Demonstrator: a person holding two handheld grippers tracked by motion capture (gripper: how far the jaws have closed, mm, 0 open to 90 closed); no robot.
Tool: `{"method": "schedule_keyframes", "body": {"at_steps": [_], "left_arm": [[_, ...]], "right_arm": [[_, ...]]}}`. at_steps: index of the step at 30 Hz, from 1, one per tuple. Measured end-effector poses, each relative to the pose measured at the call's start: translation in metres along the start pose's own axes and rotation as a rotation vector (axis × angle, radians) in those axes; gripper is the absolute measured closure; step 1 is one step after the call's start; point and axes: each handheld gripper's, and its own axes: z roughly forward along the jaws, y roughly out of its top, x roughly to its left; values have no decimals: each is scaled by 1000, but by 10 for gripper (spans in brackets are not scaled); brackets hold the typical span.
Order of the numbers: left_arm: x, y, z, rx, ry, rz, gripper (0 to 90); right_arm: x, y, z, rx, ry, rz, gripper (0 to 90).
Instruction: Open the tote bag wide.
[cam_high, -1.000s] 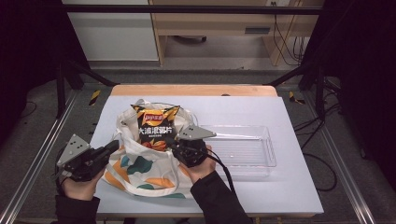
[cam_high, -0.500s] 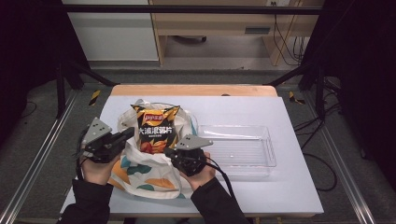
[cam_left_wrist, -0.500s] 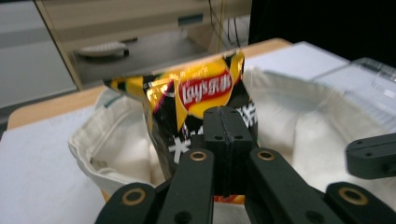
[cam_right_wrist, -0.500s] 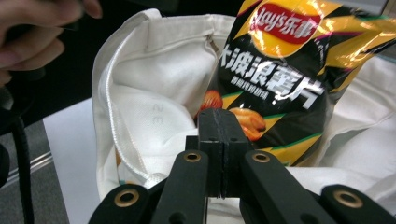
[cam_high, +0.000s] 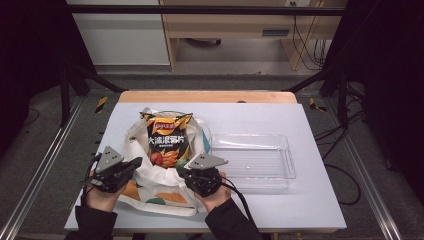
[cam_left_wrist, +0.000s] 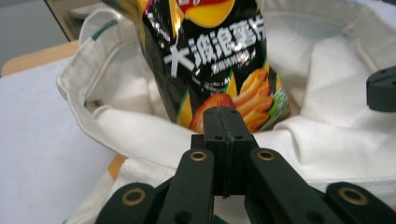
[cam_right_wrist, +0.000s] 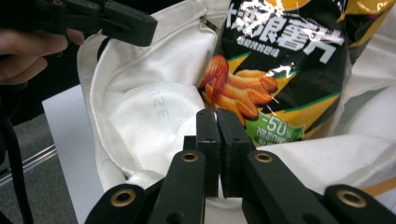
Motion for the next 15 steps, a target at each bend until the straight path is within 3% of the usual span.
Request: {"method": "schedule_keyframes", "body": {"at_steps": [4, 15], "left_arm": [[2, -8, 1, 13, -6, -18, 898], [3, -34, 5, 78, -7, -16, 897]], "right_arm": [[-1, -6, 1, 3, 1, 17, 883], [2, -25, 7, 23, 4, 32, 875]]}}
